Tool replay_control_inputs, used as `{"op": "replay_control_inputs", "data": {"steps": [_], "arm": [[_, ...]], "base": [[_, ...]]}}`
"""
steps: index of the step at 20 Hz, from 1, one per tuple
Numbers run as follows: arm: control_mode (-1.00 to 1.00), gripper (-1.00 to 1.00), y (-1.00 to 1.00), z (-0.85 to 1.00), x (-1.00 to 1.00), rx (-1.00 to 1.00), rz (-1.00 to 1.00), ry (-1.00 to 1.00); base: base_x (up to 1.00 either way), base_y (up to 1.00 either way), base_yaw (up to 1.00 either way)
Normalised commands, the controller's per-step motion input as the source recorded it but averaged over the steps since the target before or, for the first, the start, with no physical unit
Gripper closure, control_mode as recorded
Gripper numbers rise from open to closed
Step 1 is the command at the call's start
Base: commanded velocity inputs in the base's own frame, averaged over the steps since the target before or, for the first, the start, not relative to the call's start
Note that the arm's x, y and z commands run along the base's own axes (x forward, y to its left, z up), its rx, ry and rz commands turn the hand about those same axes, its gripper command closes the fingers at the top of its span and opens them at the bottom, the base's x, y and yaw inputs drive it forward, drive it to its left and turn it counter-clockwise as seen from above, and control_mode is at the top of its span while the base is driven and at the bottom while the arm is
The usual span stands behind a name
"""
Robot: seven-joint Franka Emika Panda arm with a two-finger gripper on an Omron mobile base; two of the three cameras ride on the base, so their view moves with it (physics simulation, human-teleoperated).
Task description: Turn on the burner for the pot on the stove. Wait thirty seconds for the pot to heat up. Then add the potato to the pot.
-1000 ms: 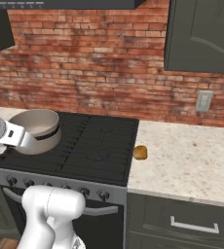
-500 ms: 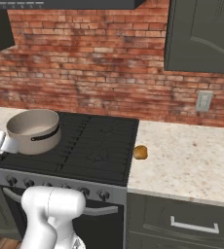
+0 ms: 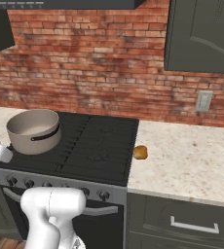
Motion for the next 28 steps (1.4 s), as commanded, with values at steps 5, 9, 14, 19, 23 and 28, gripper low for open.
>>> {"op": "replay_control_inputs", "data": {"steps": [5,9,14,19,23,28], "arm": [[-1.0,-1.0,0.0,-0.29,-0.19,0.0,0.0,0.0],[-1.0,-1.0,0.0,-0.16,-0.27,0.0,0.0,0.0],[-1.0,-1.0,0.0,-0.24,-0.31,0.0,0.0,0.0],[-1.0,-1.0,0.01,-0.36,-0.46,0.0,0.0,-0.01],[-1.0,-1.0,0.03,-0.49,-0.37,0.03,0.0,-0.01],[-1.0,-1.0,0.01,-0.63,-0.39,0.09,0.0,-0.09]], "base": [[0.0,0.0,0.0],[0.0,0.0,0.0],[0.0,0.0,0.0],[0.0,0.0,0.0],[0.0,0.0,0.0],[0.0,0.0,0.0]]}}
